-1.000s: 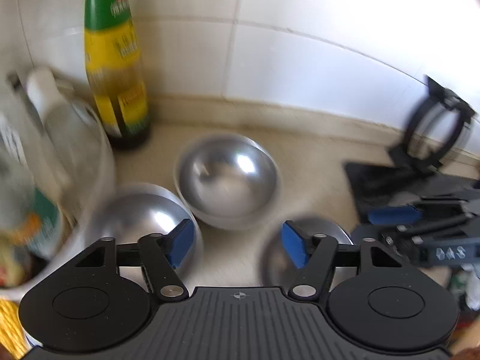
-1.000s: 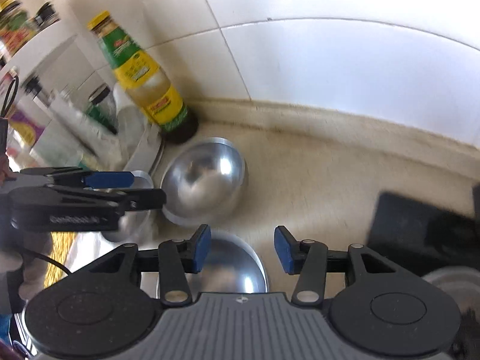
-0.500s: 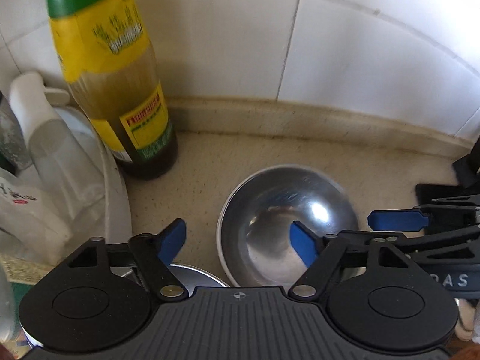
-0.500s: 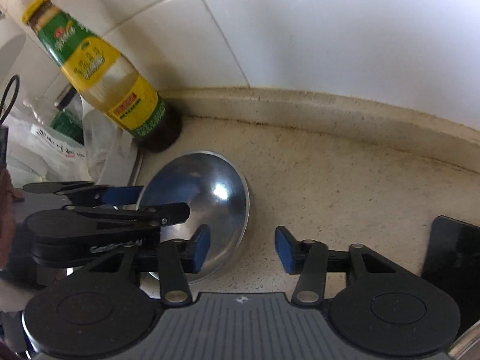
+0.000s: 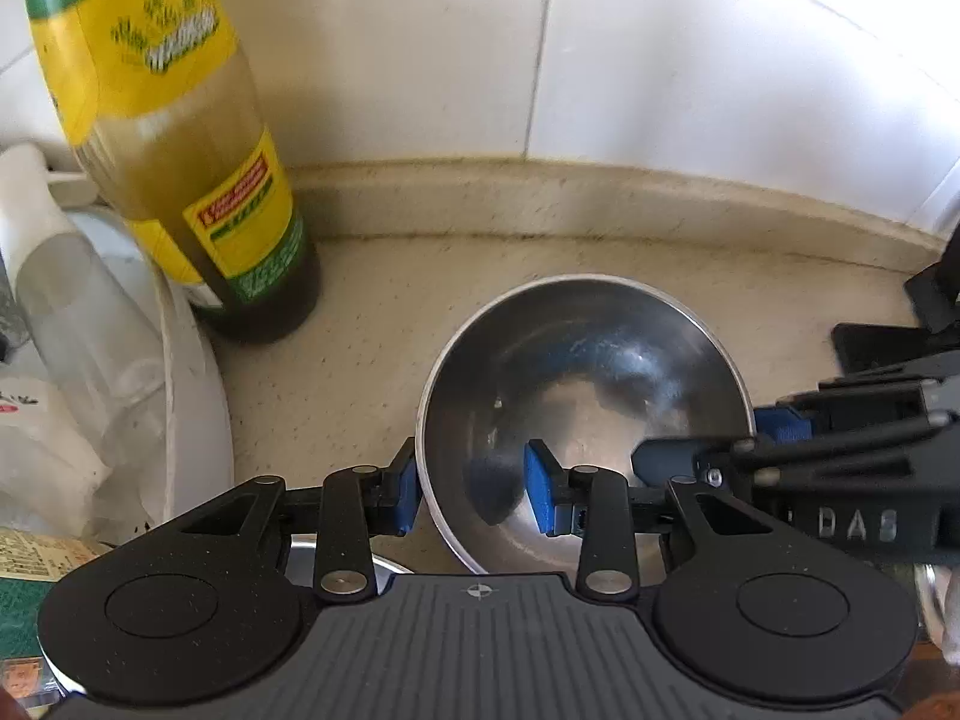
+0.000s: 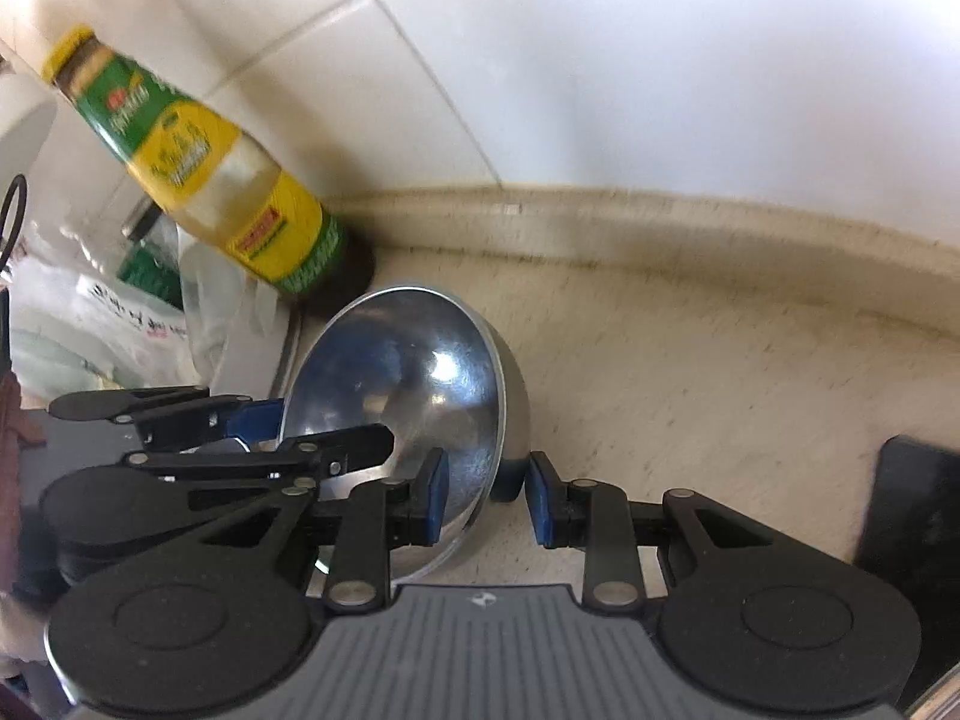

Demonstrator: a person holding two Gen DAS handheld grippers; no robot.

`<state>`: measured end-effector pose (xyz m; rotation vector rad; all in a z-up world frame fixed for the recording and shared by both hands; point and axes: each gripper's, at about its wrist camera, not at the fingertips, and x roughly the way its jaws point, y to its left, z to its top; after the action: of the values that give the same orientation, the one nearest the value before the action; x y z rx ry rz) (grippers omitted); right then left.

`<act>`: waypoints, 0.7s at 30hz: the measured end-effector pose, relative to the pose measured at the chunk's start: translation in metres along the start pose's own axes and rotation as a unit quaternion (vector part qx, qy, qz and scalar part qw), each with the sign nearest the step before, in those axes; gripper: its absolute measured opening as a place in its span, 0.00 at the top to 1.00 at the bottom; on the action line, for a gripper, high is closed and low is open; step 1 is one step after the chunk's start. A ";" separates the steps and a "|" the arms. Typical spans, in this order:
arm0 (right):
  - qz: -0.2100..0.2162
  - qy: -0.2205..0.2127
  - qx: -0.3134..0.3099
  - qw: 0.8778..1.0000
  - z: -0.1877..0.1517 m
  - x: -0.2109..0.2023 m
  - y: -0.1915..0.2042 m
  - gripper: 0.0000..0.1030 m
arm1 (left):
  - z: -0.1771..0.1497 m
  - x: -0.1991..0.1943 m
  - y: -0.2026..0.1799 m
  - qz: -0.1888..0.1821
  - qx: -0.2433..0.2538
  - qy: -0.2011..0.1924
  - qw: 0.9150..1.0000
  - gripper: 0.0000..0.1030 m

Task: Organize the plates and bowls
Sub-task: 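Lift the steel bowl with both grippers, then lower the steel bowl into another steel bowl and open both grippers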

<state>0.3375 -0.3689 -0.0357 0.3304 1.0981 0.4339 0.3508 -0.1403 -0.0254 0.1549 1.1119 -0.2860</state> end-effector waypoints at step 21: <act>-0.023 -0.057 -0.015 0.998 -0.025 -0.089 0.028 0.69 | 0.001 -0.078 -0.035 -0.027 0.029 -0.074 0.996 0.54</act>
<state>0.2761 -0.3875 0.0357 0.2994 0.9844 0.3867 0.3085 -0.1618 0.0461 0.1537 0.9615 -0.3730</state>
